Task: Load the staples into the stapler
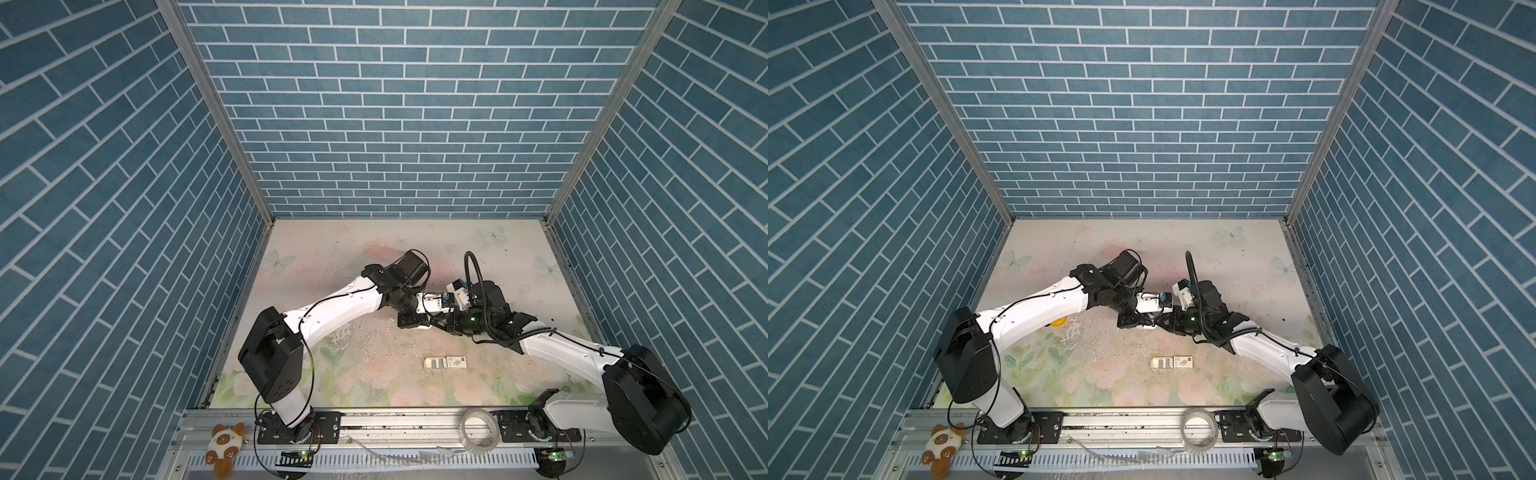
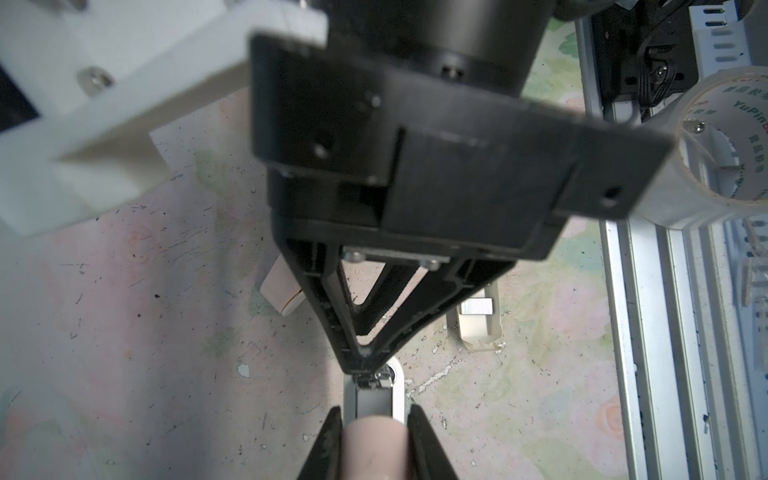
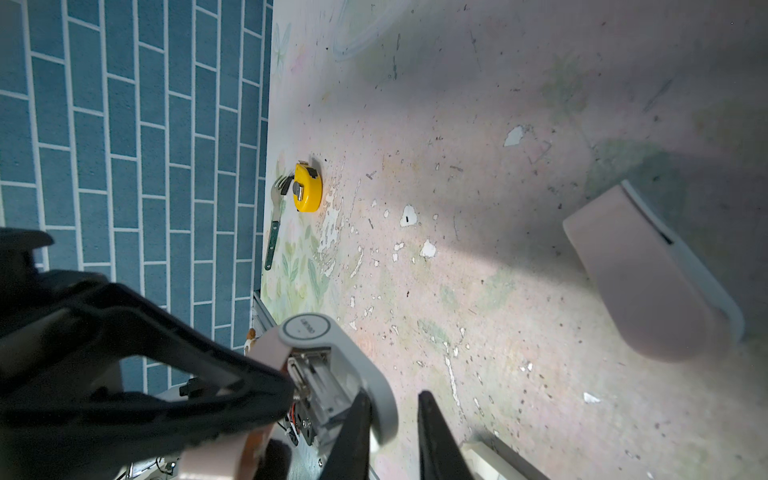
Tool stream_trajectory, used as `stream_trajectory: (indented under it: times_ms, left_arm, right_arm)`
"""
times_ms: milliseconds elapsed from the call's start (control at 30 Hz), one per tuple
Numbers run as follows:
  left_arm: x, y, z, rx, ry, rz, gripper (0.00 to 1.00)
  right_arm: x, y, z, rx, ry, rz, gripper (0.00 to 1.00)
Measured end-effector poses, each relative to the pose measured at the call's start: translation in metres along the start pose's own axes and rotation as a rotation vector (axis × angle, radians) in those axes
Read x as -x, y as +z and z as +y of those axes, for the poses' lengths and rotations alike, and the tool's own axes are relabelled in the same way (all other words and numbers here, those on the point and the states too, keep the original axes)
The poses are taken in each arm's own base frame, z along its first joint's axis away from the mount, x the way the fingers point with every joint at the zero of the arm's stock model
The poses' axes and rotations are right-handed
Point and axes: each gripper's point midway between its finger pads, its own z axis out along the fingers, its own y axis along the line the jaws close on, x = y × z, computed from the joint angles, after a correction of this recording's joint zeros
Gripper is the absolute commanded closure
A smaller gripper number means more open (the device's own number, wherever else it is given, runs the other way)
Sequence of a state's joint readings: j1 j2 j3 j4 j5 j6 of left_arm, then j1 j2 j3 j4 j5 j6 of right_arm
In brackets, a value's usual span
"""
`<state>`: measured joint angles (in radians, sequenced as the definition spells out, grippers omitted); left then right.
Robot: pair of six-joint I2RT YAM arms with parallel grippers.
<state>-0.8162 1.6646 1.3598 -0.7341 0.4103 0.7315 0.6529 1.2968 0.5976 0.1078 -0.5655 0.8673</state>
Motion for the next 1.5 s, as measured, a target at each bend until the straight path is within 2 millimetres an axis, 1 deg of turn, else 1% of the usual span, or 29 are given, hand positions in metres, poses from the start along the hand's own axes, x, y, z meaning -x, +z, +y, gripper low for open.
stream_trajectory:
  times_ms: [233,433,600,700,767,867,1000,1100,1167,1233,1300,1333,1400,1433,1500]
  left_arm:
    - [0.008,-0.005,0.004,0.012,-0.031,-0.019,1.0]
    - [0.015,-0.008,0.005,0.01,-0.064,-0.043,1.0]
    - [0.021,-0.012,0.006,0.016,-0.092,-0.068,1.0]
    - [0.029,-0.018,0.007,0.024,-0.102,-0.101,1.0]
    - [0.036,-0.02,0.01,0.031,-0.105,-0.129,1.0]
    - [0.042,-0.022,0.012,0.033,-0.116,-0.154,1.0]
    - [0.044,-0.025,0.016,0.035,-0.14,-0.175,1.0]
    - [0.043,-0.032,0.023,0.035,-0.175,-0.2,1.0]
    - [0.04,-0.039,0.03,0.038,-0.203,-0.223,1.0]
    - [0.037,-0.047,0.037,0.028,-0.24,-0.251,1.0]
    - [0.037,-0.056,0.042,0.009,-0.267,-0.281,1.0]
    - [0.038,-0.061,0.043,-0.006,-0.28,-0.299,1.0]
    - [0.044,-0.071,0.044,-0.043,-0.296,-0.338,1.0]
    - [0.047,-0.075,0.043,-0.068,-0.301,-0.358,1.0]
    - [0.055,-0.08,0.04,-0.125,-0.306,-0.389,1.0]
  right_arm:
    - [0.005,0.003,-0.001,0.002,-0.003,-0.025,0.8]
    - [0.002,0.01,-0.005,0.006,0.01,-0.037,0.8]
    - [0.001,0.017,-0.004,0.01,0.004,-0.042,0.8]
    - [-0.001,0.022,-0.003,0.012,0.0,-0.041,0.8]
    - [-0.003,0.025,0.001,0.025,-0.005,-0.039,0.8]
    - [-0.003,0.026,0.005,0.037,-0.014,-0.043,0.77]
    - [-0.003,0.024,0.003,0.029,-0.016,-0.065,0.7]
    - [-0.002,0.012,0.0,-0.001,-0.019,-0.111,0.6]
    - [-0.002,-0.002,0.002,-0.012,-0.038,-0.147,0.55]
    - [0.0,-0.019,0.007,-0.006,-0.075,-0.193,0.5]
    - [0.0,-0.036,0.016,0.018,-0.12,-0.234,0.45]
    - [0.0,-0.045,0.021,0.032,-0.153,-0.257,0.4]
    - [-0.001,-0.061,0.032,0.066,-0.205,-0.291,0.34]
    - [-0.002,-0.069,0.039,0.086,-0.24,-0.307,0.32]
    - [-0.004,-0.082,0.051,0.121,-0.297,-0.327,0.31]
